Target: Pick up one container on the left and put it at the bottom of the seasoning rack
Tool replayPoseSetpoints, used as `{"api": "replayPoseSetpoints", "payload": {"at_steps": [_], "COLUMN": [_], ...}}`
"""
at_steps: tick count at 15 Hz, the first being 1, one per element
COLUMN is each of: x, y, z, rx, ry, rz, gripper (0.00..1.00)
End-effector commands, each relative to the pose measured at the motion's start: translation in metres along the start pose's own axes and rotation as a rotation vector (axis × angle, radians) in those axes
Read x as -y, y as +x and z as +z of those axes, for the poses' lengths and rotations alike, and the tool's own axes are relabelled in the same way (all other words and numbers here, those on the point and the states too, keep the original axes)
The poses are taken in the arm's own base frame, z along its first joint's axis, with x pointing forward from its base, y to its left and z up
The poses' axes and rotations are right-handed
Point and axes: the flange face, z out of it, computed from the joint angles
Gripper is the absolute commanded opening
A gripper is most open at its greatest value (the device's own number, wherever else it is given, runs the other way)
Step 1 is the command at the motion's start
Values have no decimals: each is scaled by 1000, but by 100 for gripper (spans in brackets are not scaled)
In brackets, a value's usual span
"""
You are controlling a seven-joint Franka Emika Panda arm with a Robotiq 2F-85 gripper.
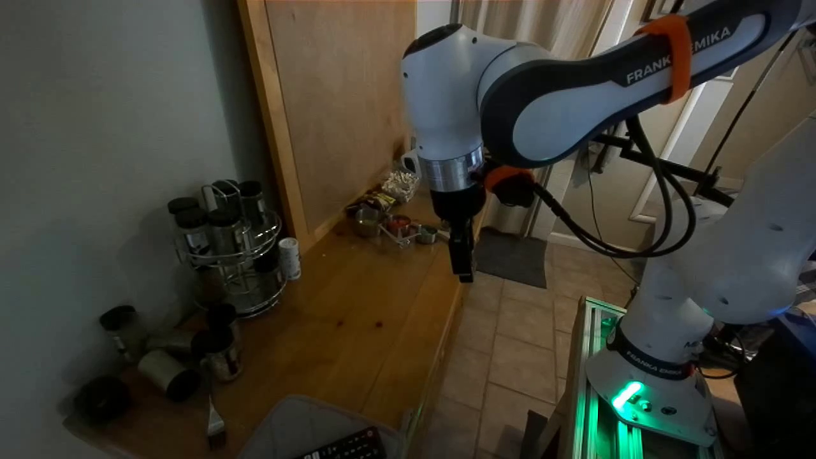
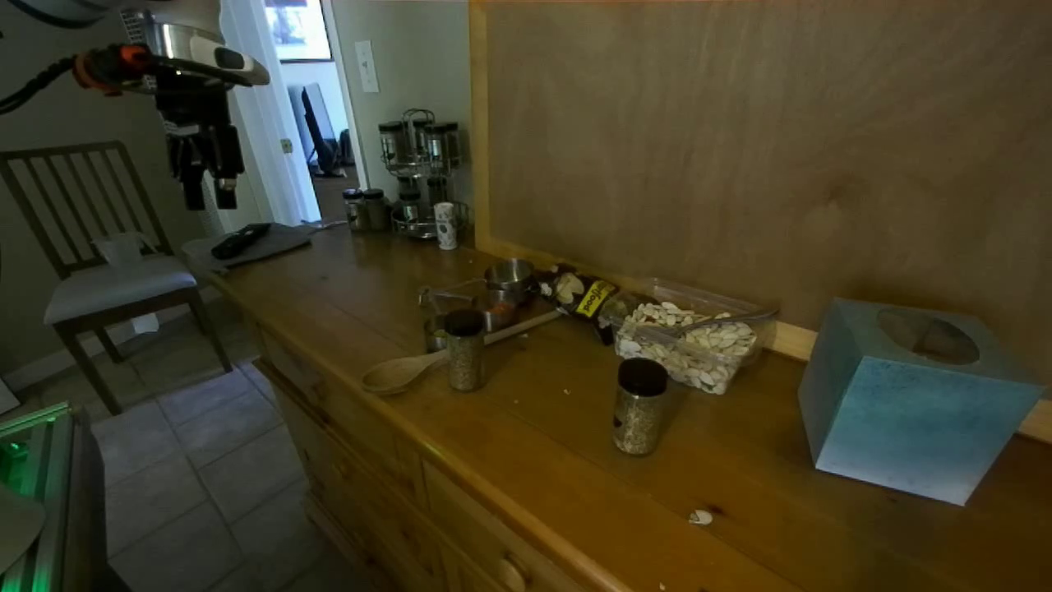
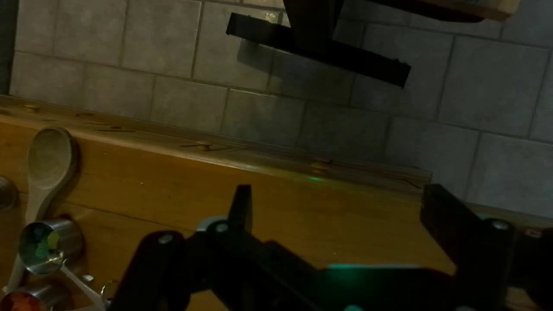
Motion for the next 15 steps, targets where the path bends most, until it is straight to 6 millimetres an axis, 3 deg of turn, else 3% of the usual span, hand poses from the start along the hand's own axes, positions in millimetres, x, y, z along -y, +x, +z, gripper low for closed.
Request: {"api": "replayPoseSetpoints", "payload": {"at_steps": [1, 8, 12, 13, 14, 15], "x": [2, 64, 106, 113, 100, 107], "y": [5, 50, 72, 75, 60, 64], "z": [-6, -60, -75, -79, -72, -74], "rx": [-13, -246, -345, -390, -343, -366], "ry": [-11, -42, -58, -42, -36, -33], "rz": [-21, -340, -524, -556, -479, -507], "gripper": [100, 100, 100, 100, 100, 100]}}
